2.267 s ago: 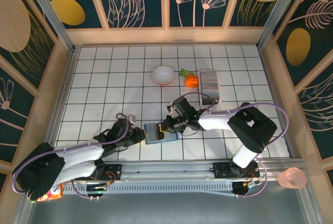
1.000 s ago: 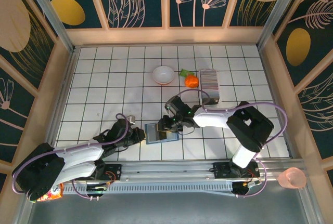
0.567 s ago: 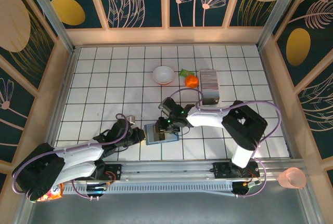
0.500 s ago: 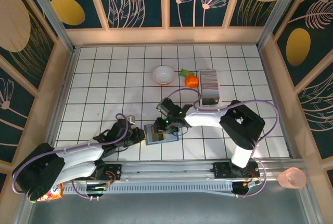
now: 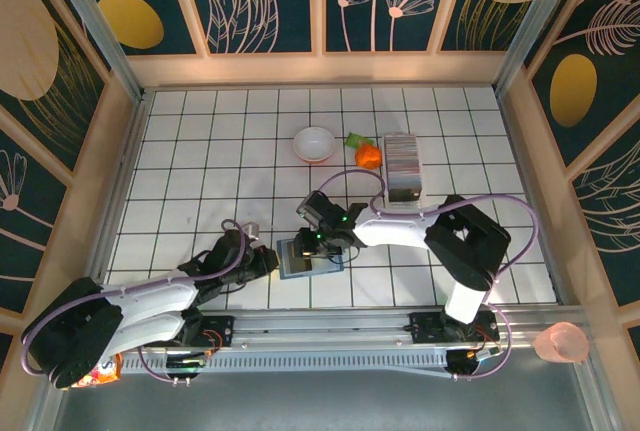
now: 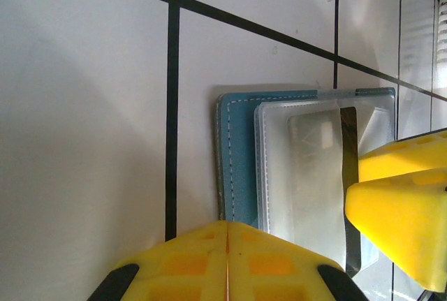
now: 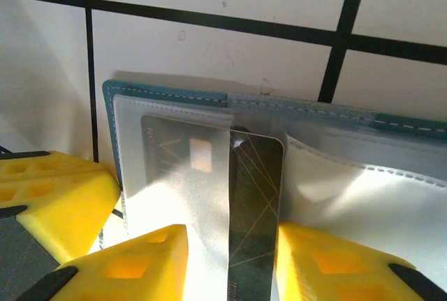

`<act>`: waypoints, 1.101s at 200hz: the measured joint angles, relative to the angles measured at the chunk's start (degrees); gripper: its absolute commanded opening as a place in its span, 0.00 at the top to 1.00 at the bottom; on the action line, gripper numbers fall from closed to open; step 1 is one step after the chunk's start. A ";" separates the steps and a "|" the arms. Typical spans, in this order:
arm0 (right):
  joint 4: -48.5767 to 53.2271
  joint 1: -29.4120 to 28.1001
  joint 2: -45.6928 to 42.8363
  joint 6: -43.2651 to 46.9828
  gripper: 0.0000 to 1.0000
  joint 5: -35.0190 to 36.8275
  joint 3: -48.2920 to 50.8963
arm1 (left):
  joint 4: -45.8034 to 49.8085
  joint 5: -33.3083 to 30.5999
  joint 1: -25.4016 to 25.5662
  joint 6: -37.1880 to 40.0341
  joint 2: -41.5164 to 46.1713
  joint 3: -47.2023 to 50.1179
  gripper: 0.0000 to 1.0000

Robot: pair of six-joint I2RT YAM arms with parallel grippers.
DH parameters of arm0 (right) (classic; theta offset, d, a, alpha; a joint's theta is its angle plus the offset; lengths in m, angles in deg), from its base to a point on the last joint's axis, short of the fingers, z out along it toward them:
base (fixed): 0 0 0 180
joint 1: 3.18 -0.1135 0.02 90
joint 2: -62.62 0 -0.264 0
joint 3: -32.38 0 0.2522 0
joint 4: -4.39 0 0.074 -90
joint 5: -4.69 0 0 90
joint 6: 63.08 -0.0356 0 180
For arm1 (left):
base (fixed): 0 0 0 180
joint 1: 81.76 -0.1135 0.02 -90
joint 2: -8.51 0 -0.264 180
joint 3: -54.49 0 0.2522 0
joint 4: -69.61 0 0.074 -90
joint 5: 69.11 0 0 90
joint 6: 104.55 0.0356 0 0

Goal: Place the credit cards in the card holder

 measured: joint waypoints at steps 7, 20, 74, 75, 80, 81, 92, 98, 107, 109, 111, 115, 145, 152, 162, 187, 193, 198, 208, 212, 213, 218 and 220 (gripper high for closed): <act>0.37 -0.04 0.00 0.02 0.71 0.17 0.00 | -0.02 0.00 0.00 -0.02 0.04 0.04 0.92; 0.79 -0.09 0.00 -0.07 0.71 0.26 0.00 | -0.02 0.00 0.00 -0.15 0.11 0.09 0.92; 1.31 -1.16 1.40 0.00 0.71 0.24 -1.97 | -0.02 -0.02 0.00 -0.17 0.20 0.17 0.93; 1.36 -1.22 1.44 -0.02 0.72 0.24 -2.12 | -0.04 -0.02 0.00 -0.17 0.20 0.20 0.93; 1.62 -1.42 1.70 -0.02 0.71 0.26 -2.58 | -0.02 -0.02 0.00 -0.17 0.24 0.20 0.93; 1.66 -1.46 1.73 0.00 0.72 0.26 -2.64 | -0.02 -0.02 0.00 -0.17 0.24 0.20 0.93; 2.40 -1.95 2.03 0.00 0.71 0.70 -3.67 | 0.00 -0.02 0.00 -0.22 0.39 0.26 0.93; 2.82 -2.10 2.10 0.07 0.70 0.90 -4.04 | -0.02 -0.02 0.00 -0.35 0.50 0.37 0.93; 3.26 -2.34 2.12 0.17 0.69 1.16 -4.48 | 0.00 -0.04 0.00 -0.39 0.63 0.42 0.93; 3.34 -2.38 2.12 0.13 0.69 1.22 -4.57 | 0.00 -0.04 0.00 -0.39 0.66 0.42 0.93; 3.45 -2.45 2.12 0.20 0.69 1.31 -4.68 | 0.00 -0.04 0.00 -0.39 0.68 0.42 0.93; 3.61 -2.54 2.12 0.17 0.69 1.36 -4.83 | 0.02 -0.04 0.00 -0.39 0.70 0.42 0.93; 4.79 -3.17 2.12 0.22 0.64 2.89 -5.38 | 0.02 -0.04 0.00 -0.42 0.85 0.52 0.93; 5.31 -3.30 2.10 0.15 0.63 3.56 -5.38 | 0.02 -0.02 0.00 -0.42 0.85 0.52 0.93; 6.03 -3.43 1.90 -0.07 0.61 4.50 -5.35 | 0.04 -0.02 0.00 -0.42 0.85 0.52 0.93; 7.87 -3.52 -1.05 -0.87 0.58 7.21 -4.22 | 0.11 -0.02 0.00 -0.42 1.11 0.61 0.92; 8.11 -3.56 -2.16 -1.18 0.58 7.80 -3.58 | 0.22 -0.02 0.00 -0.39 1.25 0.63 0.92; 8.33 -3.58 -3.21 -1.53 0.58 8.28 -2.95 | 0.24 -0.02 0.02 -0.42 1.38 0.70 0.92; 8.50 -3.63 -4.76 -1.97 0.58 8.92 -1.77 | 0.42 -0.02 0.02 -0.39 1.62 0.74 0.92; 8.52 -3.69 -5.33 -2.27 0.58 9.18 -1.25 | 0.48 0.00 0.02 -0.39 1.68 0.74 0.91; 8.55 -3.72 -5.42 -2.32 0.58 9.25 -1.16 | 0.48 -0.02 0.02 -0.42 1.68 0.74 0.91; 8.66 -3.74 -5.95 -2.73 0.58 9.46 -0.61 | 0.57 0.00 0.00 -0.39 1.75 0.74 0.91; 8.70 -3.76 -6.05 -2.80 0.58 9.51 -0.46 | 0.59 -0.02 0.02 -0.39 1.77 0.74 0.91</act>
